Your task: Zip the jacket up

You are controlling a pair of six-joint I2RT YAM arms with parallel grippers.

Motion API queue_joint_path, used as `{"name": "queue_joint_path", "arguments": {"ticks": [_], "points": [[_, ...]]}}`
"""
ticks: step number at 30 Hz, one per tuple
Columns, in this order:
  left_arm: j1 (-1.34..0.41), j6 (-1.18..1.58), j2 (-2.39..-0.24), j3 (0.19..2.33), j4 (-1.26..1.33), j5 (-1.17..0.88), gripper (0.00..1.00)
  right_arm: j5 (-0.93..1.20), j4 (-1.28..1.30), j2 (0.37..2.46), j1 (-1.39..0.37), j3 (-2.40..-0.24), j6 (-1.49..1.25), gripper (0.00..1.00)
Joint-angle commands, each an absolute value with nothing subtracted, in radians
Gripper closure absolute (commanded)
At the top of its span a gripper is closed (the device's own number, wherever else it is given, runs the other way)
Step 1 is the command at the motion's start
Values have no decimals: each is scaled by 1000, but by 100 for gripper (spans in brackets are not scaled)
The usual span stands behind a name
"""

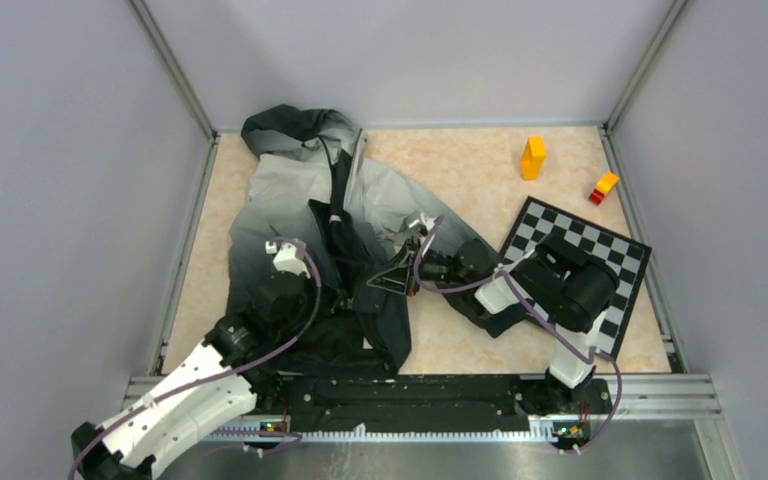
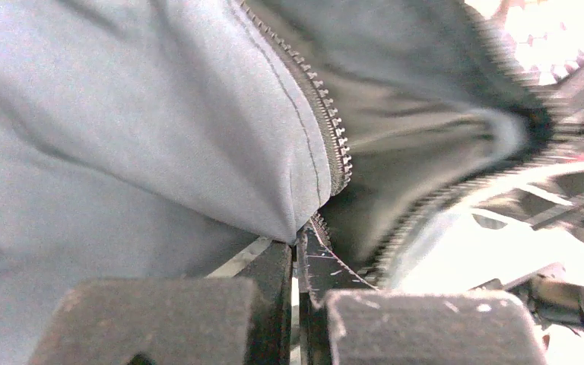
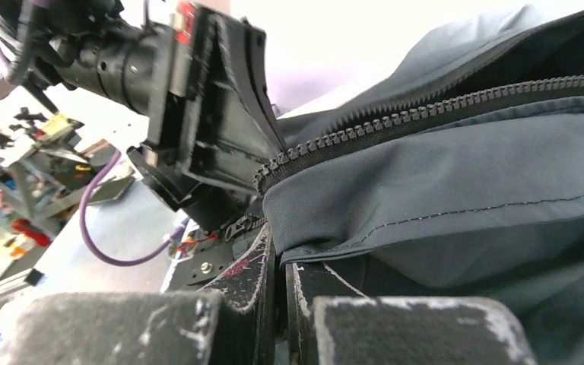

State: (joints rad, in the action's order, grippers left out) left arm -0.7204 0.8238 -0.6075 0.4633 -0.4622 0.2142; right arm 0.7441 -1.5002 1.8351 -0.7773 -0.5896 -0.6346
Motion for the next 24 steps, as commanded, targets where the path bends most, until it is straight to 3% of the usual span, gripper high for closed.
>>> {"name": "queue_joint_path", "arguments": {"ticks": [1, 5, 13, 24], "points": [[-718, 617, -470, 457, -294, 92, 100, 806, -1712, 1893, -803, -648, -744, 100], [-718, 485, -434, 521, -320, 7, 100, 807, -1722, 1928, -802, -661, -792, 100], [-718, 307, -598, 699, -495, -110, 100, 847, -1722, 1918, -804, -665, -776, 100], [-718, 319, -570, 734, -526, -79, 100, 894, -1723, 1796, -813, -579, -542, 100]]}}
